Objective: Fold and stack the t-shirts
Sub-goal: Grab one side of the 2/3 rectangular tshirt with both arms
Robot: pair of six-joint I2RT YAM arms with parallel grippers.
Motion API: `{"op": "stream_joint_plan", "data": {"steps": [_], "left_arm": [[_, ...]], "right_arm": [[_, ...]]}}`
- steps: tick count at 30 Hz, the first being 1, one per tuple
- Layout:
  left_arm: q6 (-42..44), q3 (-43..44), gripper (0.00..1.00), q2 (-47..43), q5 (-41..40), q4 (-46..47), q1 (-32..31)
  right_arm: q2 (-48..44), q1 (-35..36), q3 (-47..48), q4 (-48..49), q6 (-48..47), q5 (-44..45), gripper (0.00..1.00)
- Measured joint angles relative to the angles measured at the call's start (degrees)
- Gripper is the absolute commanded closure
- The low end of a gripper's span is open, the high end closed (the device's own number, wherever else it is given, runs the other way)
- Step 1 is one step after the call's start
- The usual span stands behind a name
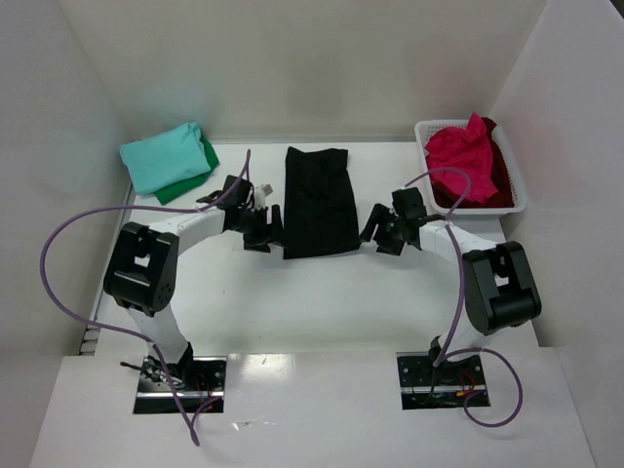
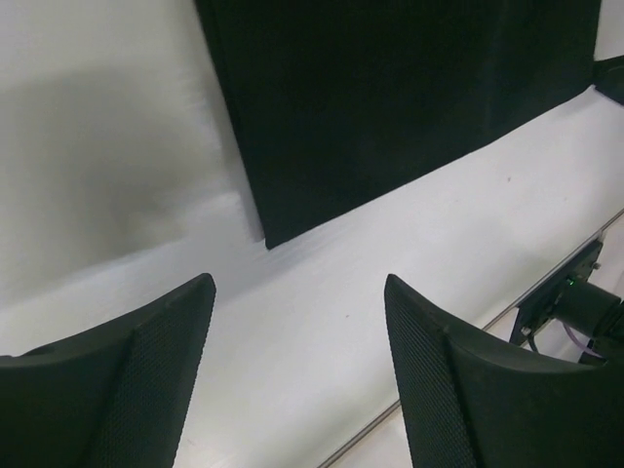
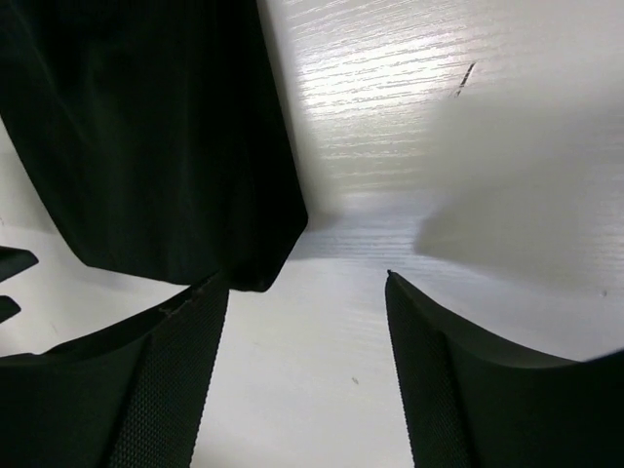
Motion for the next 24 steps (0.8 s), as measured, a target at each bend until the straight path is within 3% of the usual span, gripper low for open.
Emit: {"op": "stream_joint_plan", "data": {"steps": [7, 24], "left_arm": [[-1.1, 0.0, 0.28, 3.8, 1.4, 2.6, 0.0], [-1.5, 0.0, 0.35, 5.7, 2.6, 3.6, 0.0]], "right_arm": [[3.8, 0.5, 0.0, 1.7, 1.3, -0.9, 0.41], [6.9, 1.4, 0.2, 6.5, 4.1, -3.7, 0.49]]}}
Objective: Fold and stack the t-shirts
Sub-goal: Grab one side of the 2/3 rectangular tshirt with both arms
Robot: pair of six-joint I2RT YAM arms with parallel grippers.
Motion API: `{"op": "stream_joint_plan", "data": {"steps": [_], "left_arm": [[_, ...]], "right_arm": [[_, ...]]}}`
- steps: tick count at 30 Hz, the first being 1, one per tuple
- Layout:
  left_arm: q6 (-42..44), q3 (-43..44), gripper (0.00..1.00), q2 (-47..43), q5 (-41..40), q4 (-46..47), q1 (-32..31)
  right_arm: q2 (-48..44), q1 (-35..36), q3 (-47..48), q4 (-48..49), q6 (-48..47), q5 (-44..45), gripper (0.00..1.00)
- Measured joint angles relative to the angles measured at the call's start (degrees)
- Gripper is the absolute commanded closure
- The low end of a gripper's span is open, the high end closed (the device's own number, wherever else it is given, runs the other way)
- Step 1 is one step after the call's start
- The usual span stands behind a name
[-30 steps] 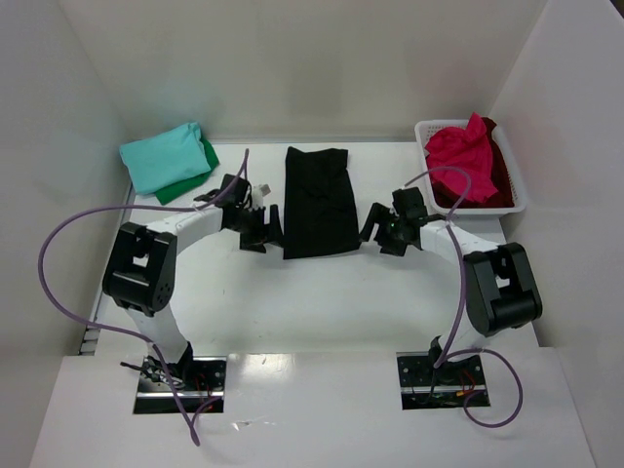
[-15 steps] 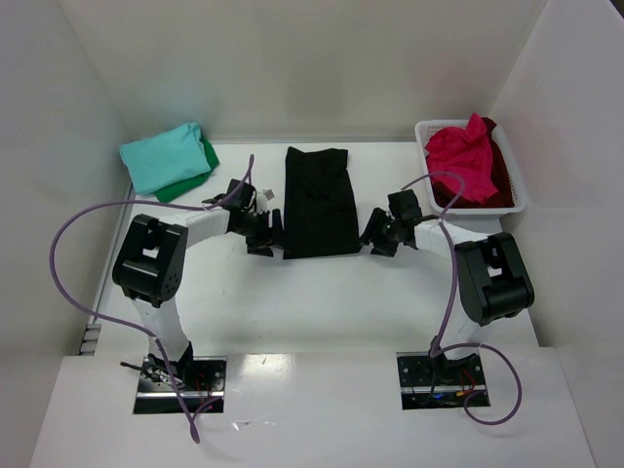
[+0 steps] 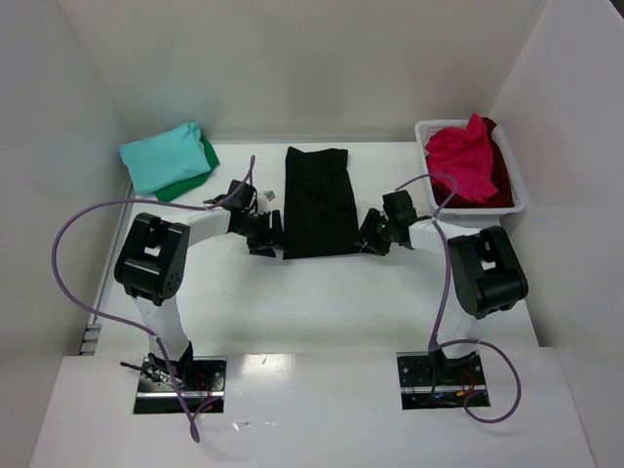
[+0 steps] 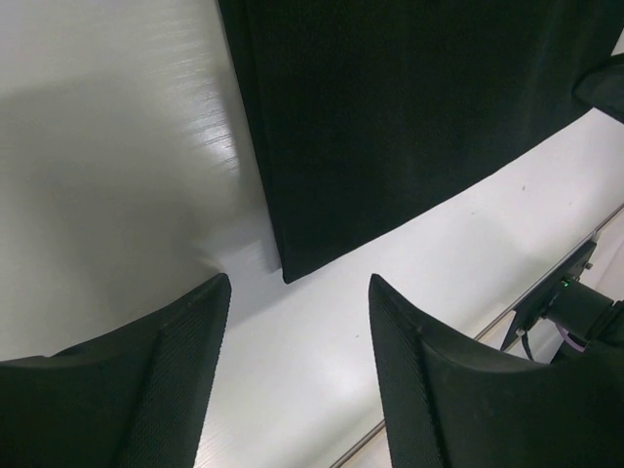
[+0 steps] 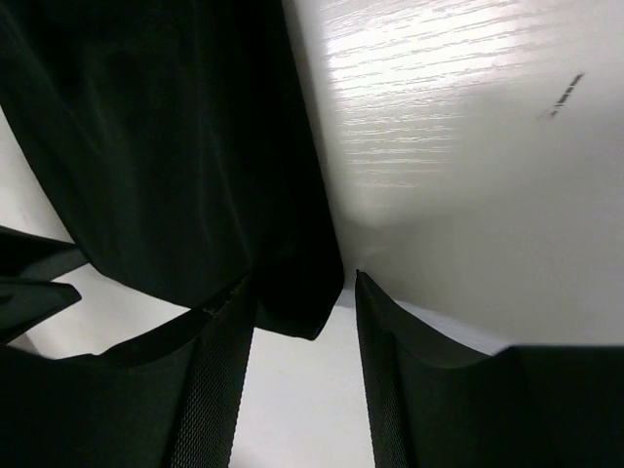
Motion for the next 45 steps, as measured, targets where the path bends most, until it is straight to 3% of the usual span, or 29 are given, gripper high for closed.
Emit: {"op": "stream_joint_plan", "data": {"steps": [7, 16, 24, 28, 32, 39, 45], "left_arm": [[-0.2, 0.0, 0.38, 0.0, -0.2, 0.0, -0.8], [-1.9, 0.0, 0.51, 1.1, -0.6, 0.5, -2.9], [-3.3, 0.0, 0.68, 1.4, -2.7, 1.7, -3.0], [-4.3, 0.0, 0.80, 1.5, -3.3, 2.8, -3.0], [-4.6, 0.0, 0.99, 2.4, -3.3, 3.8, -3.0], [-4.7, -1.4, 1.00, 1.5, -3.4, 4.5, -3.0], [-4.9, -5.8, 1.00, -4.9, -5.8, 0.7, -3.1]], "right_arm": [[1.0, 2.0, 0.1, 1.3, 0.9, -0.5, 0.56], [1.7, 2.1, 0.1, 1.6, 1.6, -0.3, 0.77], [1.9, 2.1, 0.1, 1.5, 1.9, 0.1, 0.91], [2.0, 2.1, 0.1, 1.5, 1.9, 0.1, 0.95], [2.0, 2.5, 0.1, 1.5, 2.0, 0.3, 1.00], [1.8, 5.8, -0.2, 1.3, 3.9, 1.0, 1.00], [-2.4, 8.9, -3.5, -0.1, 5.8, 2.2, 1.00]]}}
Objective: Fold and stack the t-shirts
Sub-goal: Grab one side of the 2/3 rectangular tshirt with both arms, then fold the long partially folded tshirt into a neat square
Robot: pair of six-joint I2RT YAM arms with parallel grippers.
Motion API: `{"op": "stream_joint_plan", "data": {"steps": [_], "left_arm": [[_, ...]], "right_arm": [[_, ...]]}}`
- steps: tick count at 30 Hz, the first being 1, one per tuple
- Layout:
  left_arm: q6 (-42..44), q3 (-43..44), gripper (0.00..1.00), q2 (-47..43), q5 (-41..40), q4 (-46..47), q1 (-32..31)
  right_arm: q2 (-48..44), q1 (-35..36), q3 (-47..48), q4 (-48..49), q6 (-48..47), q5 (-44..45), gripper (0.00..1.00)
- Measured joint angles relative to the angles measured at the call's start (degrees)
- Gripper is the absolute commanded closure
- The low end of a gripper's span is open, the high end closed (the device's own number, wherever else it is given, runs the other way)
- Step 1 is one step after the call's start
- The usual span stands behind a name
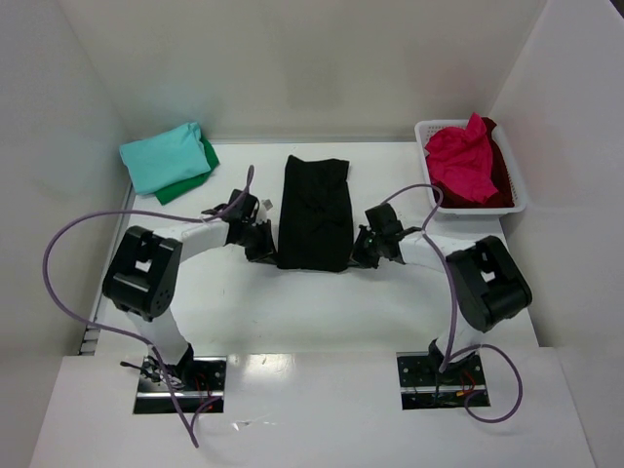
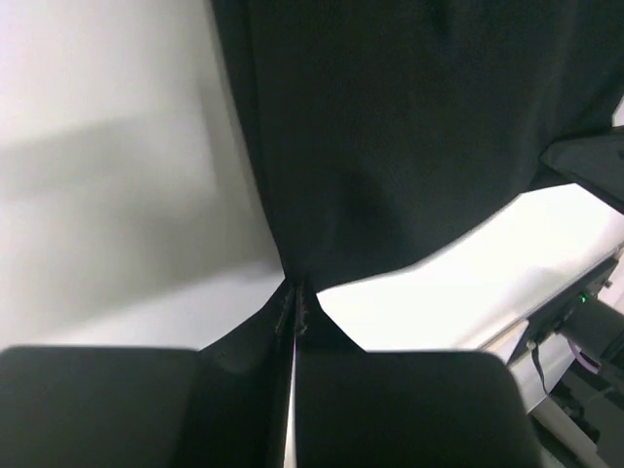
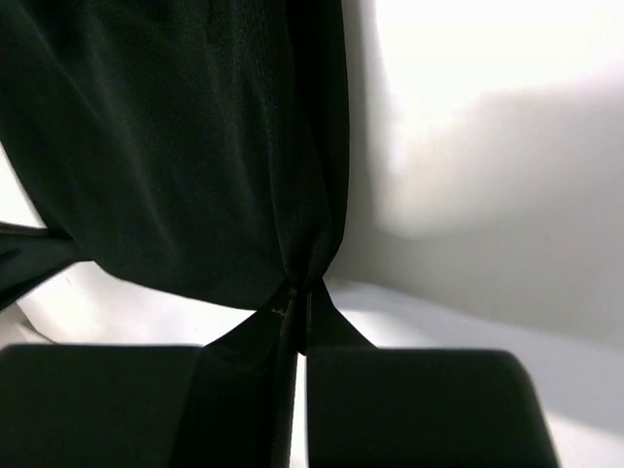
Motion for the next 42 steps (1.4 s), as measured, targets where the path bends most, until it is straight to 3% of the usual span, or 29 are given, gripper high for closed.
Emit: {"op": "stream_joint_plan", "data": {"steps": [7, 14, 30, 36, 42], "left_arm": [[-1.4, -2.3, 1.00, -12.4, -1.6, -5.4, -0.6], [-3.2, -6.4, 1.00, -19.5, -2.6, -11.3, -3.7], [-8.7, -8.0, 1.00, -44.2, -3.6, -27.8, -6.3], [-9.0, -4.5, 1.00, -42.8, -5.0, -30.6, -6.3], [-7.9, 1.9, 1.00, -35.2, -9.0, -29.6, -6.2]], "right_arm": [[-11.1, 2.9, -4.4, -4.9, 3.2, 2.6, 1.00], [-21.4, 8.6, -6.8, -10.0, 7.6, 4.0, 1.00], [-40.8, 13.8, -6.8, -24.9, 15.0, 4.4, 1.00], [-40.8, 14.1, -2.9, -25.9, 15.4, 5.0, 1.00], [-33.0, 13.4, 2.6, -23.6, 12.1, 6.7, 1.00]]}}
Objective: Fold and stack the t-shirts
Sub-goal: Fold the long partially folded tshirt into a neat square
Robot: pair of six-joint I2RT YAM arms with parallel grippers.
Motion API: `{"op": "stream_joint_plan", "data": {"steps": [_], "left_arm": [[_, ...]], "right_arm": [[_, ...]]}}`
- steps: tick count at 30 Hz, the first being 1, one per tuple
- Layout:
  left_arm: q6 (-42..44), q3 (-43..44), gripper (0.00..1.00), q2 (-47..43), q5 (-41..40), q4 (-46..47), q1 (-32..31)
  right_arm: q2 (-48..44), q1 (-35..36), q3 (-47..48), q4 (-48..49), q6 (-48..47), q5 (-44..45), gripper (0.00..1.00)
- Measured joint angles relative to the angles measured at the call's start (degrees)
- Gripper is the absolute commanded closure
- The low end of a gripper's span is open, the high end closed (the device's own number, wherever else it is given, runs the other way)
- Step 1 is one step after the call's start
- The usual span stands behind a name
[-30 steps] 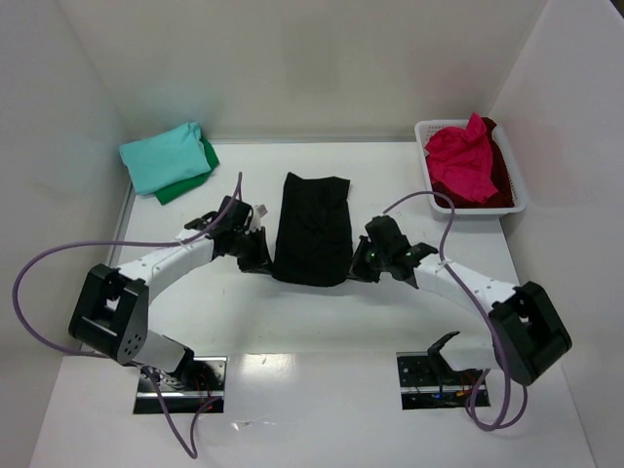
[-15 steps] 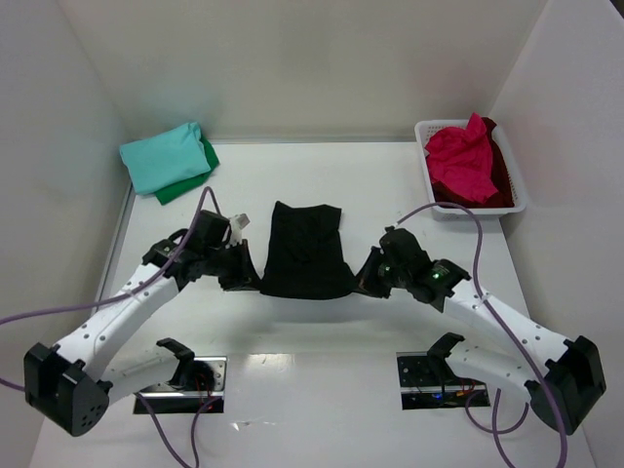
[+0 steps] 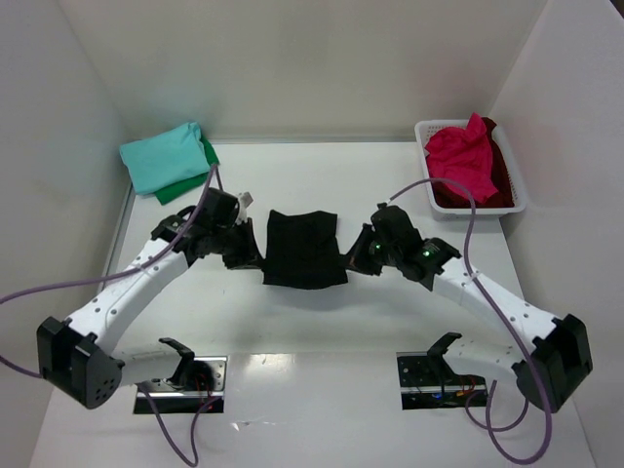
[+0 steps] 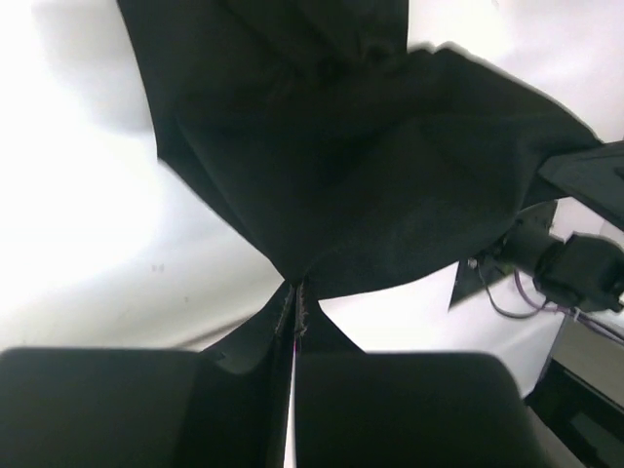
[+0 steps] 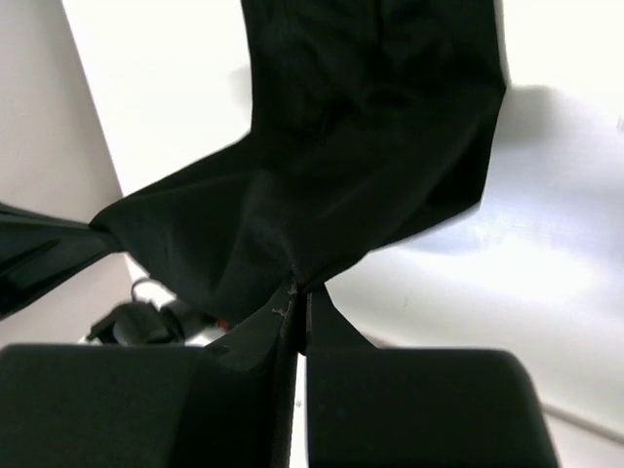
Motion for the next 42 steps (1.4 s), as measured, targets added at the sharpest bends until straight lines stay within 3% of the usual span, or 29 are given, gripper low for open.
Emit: {"op": "stream_joint_plan", "data": {"steps": [11, 24, 35, 42], "left_arm": [[5.7, 10.2, 1.00, 17.9, -1.2, 6.2, 3.3], [8.9, 17.2, 1.00, 27.3, -0.7, 9.9, 8.6], [10.3, 18.1, 1.00, 28.2, 1.4, 10.7, 9.4], [9.1, 9.1, 1.00, 19.5, 1.9, 10.2, 8.2]], "right_arm": [[16.2, -8.6, 5.5, 9.3, -6.7, -1.3, 1.00], [31.7, -11.8, 18.7, 14.9, -11.8, -4.6, 1.00], [36.2, -12.3, 23.1, 15.2, -15.4, -7.5, 1.00], [31.8, -12.3, 16.7, 15.6, -16.2, -8.3, 1.00]]}}
